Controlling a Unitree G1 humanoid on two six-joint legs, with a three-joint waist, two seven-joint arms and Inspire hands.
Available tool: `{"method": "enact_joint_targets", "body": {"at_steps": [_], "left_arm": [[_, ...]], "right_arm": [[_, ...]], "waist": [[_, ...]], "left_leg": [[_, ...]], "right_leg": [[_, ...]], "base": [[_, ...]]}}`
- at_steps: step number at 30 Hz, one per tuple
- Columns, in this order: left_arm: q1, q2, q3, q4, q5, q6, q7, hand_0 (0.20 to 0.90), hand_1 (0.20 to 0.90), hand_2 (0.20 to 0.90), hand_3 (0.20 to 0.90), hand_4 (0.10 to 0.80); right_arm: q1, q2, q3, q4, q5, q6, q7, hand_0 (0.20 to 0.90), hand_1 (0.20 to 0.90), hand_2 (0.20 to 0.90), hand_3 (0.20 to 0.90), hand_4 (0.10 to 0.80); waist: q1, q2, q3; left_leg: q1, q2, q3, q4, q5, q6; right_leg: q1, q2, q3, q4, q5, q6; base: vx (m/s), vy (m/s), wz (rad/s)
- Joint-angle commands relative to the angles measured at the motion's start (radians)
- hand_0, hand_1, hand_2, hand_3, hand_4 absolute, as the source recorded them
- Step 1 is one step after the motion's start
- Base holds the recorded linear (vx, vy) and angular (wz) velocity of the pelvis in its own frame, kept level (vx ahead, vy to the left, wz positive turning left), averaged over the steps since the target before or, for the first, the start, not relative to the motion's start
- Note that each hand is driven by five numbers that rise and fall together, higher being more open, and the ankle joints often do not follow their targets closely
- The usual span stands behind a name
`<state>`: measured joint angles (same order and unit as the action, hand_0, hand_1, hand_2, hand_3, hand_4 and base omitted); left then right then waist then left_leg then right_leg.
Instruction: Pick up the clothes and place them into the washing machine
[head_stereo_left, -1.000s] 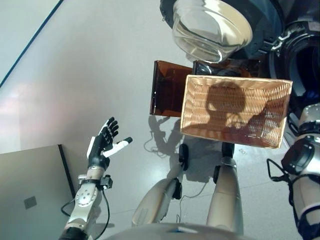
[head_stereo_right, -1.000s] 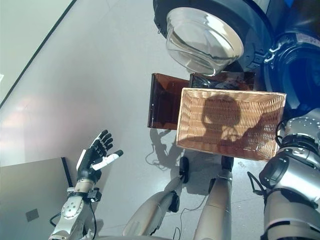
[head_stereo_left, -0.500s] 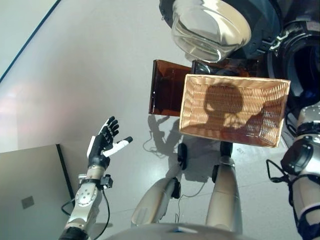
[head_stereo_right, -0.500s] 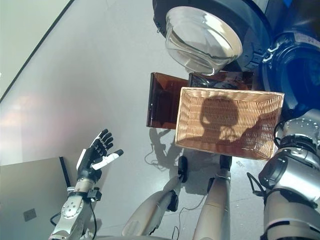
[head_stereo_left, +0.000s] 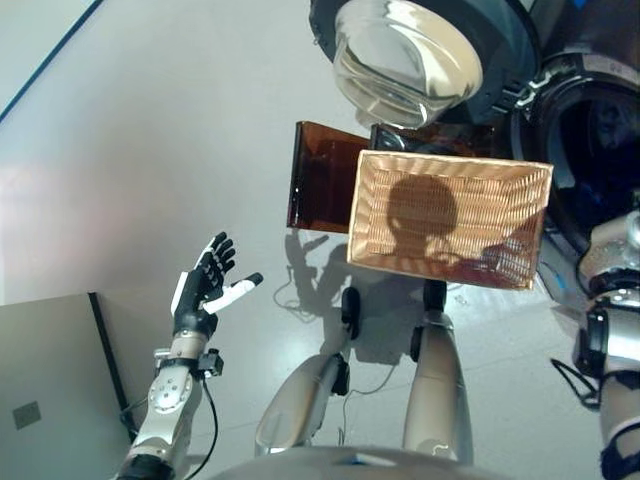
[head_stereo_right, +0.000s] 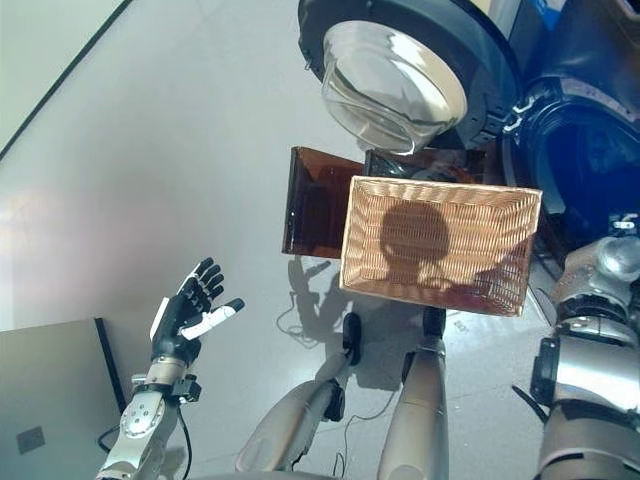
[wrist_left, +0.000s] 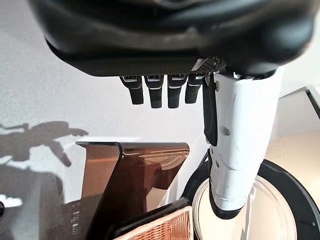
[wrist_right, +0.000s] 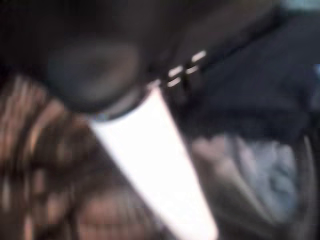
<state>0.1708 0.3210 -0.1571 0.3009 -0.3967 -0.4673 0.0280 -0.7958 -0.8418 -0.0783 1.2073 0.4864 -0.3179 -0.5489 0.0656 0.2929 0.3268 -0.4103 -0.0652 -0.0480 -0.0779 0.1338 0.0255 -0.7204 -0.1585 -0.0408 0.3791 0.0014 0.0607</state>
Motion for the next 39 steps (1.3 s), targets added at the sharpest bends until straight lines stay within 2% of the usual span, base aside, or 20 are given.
{"method": "enact_joint_targets", "body": {"at_steps": [1,6,7,12,15,22,27,32,34,35,36,39], "left_arm": [[0.066,0.049,0.071,-0.056,0.004,-0.102,-0.007,0.900,0.900,0.900,0.900,0.800],[0.064,0.059,0.074,-0.062,0.013,-0.099,-0.013,0.900,0.900,0.900,0.900,0.800],[0.064,0.062,0.074,-0.060,0.018,-0.099,-0.015,0.900,0.900,0.900,0.900,0.800],[0.063,0.064,0.085,-0.065,0.032,-0.105,-0.006,0.900,0.900,0.900,0.900,0.800],[0.070,0.053,0.093,-0.065,0.049,-0.104,-0.003,0.900,0.900,0.900,0.900,0.800],[0.058,0.032,0.090,-0.038,0.070,-0.106,0.004,0.900,0.900,0.900,0.900,0.800],[0.063,0.014,0.105,-0.015,0.089,-0.107,0.007,0.900,0.900,0.900,0.900,0.800],[0.062,0.001,0.115,0.007,0.111,-0.099,0.022,0.900,0.900,0.900,0.900,0.800],[0.055,-0.004,0.127,0.017,0.136,-0.095,0.044,0.900,0.900,0.900,0.900,0.800],[0.055,-0.004,0.127,0.017,0.136,-0.095,0.044,0.900,0.900,0.900,0.900,0.800],[0.053,-0.011,0.140,0.024,0.148,-0.094,0.062,0.900,0.900,0.900,0.900,0.800],[0.051,-0.020,0.156,0.050,0.177,-0.084,0.084,0.900,0.900,0.900,0.900,0.800]], "right_arm": [[0.054,-0.106,0.135,-0.024,-0.234,0.009,-0.006,0.900,0.900,0.900,0.900,0.800],[0.062,-0.095,0.190,-0.006,-0.345,0.049,-0.001,0.900,0.900,0.900,0.900,0.800],[0.069,-0.096,0.213,0.011,-0.418,0.076,-0.022,0.900,0.900,0.900,0.900,0.800],[0.101,-0.068,0.228,-0.019,-0.481,0.074,-0.023,0.900,0.900,0.900,0.900,0.800],[0.180,-0.043,0.246,-0.102,-0.575,0.083,-0.015,0.900,0.900,0.900,0.900,0.800],[0.211,0.011,0.285,-0.062,-0.684,0.113,-0.036,0.900,0.900,0.900,0.900,0.800],[0.323,0.072,0.332,-0.192,-0.795,0.112,0.001,0.900,0.900,0.900,0.900,0.800],[0.379,0.136,0.314,-0.153,-0.787,0.111,0.010,0.900,0.900,0.900,0.900,0.800],[0.406,0.204,0.278,-0.137,-0.722,0.094,0.020,0.900,0.900,0.900,0.900,0.800],[0.406,0.204,0.277,-0.137,-0.722,0.094,0.020,0.900,0.900,0.900,0.900,0.800],[0.436,0.253,0.253,-0.137,-0.645,0.073,0.040,0.900,0.900,0.900,0.900,0.800],[0.468,0.304,0.235,-0.161,-0.601,0.059,0.056,0.900,0.900,0.900,0.900,0.800]], "waist": [[0.020,-0.001,-0.108],[0.023,-0.013,-0.111],[0.023,-0.016,-0.108],[0.025,-0.027,-0.112],[0.017,-0.050,-0.109],[0.018,-0.078,-0.126],[0.004,-0.120,-0.133],[0.000,-0.150,-0.144],[-0.001,-0.171,-0.157],[-0.002,-0.171,-0.156],[-0.003,-0.187,-0.167],[-0.009,-0.208,-0.178]], "left_leg": [[0.007,0.017,-0.003,-0.009,-0.061,-0.096],[0.000,0.014,-0.009,-0.009,-0.055,-0.094],[0.007,0.012,-0.016,-0.009,-0.056,-0.092],[0.004,0.011,-0.022,-0.009,-0.053,-0.089],[0.027,0.013,-0.026,-0.009,-0.058,-0.087],[0.045,0.016,-0.033,-0.009,-0.063,-0.085],[0.093,0.027,-0.036,-0.009,-0.071,-0.085],[0.143,0.032,-0.046,-0.009,-0.080,-0.084],[0.178,0.037,-0.048,-0.009,-0.087,-0.081],[0.178,0.037,-0.048,-0.009,-0.087,-0.081],[0.197,0.041,-0.048,-0.009,-0.093,-0.079],[0.222,0.048,-0.042,-0.009,-0.101,-0.077]], "right_leg": [[0.070,0.040,-0.018,-0.111,-0.011,-0.012],[0.073,0.039,-0.022,-0.123,0.002,-0.010],[0.079,0.038,-0.022,-0.121,0.002,-0.009],[0.085,0.035,-0.026,-0.130,0.012,-0.006],[0.119,0.034,-0.033,-0.144,0.014,-0.004],[0.172,0.038,-0.046,-0.197,0.029,-0.001],[0.254,0.048,-0.063,-0.230,0.031,0.002],[0.345,0.056,-0.083,-0.281,0.034,0.006],[0.401,0.065,-0.091,-0.317,0.035,0.007],[0.401,0.065,-0.091,-0.317,0.035,0.007],[0.431,0.069,-0.098,-0.342,0.037,0.009],[0.469,0.073,-0.102,-0.372,0.039,0.011]], "base": [[-0.023,0.023,0.06],[-0.016,0.024,0.05],[-0.021,0.037,0.05],[-0.006,0.019,0.03],[0.010,0.003,0.01],[0.017,0.003,-0.01],[0.063,-0.022,0.02],[0.088,-0.032,0.02],[0.088,-0.025,-0.02],[0.076,-0.023,-0.03],[0.074,-0.015,-0.05],[0.072,0.000,-0.07]]}}
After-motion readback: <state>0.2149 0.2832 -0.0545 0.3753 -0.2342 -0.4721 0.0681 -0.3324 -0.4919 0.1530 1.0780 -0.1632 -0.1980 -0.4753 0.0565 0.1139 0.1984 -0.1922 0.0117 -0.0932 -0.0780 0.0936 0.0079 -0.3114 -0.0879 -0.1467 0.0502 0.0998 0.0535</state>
